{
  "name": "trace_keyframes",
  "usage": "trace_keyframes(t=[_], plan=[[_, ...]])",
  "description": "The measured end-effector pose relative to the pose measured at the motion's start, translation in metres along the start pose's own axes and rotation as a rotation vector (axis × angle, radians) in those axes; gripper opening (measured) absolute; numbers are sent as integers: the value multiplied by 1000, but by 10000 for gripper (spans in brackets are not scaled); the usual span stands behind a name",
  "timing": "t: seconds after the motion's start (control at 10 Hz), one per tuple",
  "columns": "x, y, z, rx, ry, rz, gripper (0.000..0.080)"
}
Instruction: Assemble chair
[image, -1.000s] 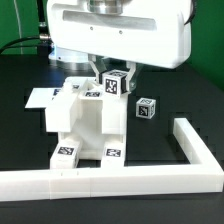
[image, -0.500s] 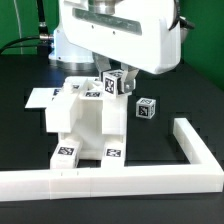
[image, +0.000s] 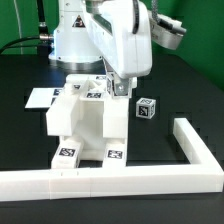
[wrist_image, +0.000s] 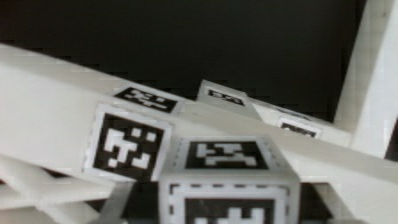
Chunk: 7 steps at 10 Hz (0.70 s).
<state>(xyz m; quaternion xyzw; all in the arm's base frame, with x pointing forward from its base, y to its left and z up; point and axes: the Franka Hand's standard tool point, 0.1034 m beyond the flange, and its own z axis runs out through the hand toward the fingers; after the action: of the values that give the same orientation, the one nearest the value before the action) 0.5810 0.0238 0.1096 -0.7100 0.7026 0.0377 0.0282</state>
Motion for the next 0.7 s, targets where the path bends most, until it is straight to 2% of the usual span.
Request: trace_keyframes(t=[0.7], plan=[[-6, -1, 0, 3, -5, 437, 284]])
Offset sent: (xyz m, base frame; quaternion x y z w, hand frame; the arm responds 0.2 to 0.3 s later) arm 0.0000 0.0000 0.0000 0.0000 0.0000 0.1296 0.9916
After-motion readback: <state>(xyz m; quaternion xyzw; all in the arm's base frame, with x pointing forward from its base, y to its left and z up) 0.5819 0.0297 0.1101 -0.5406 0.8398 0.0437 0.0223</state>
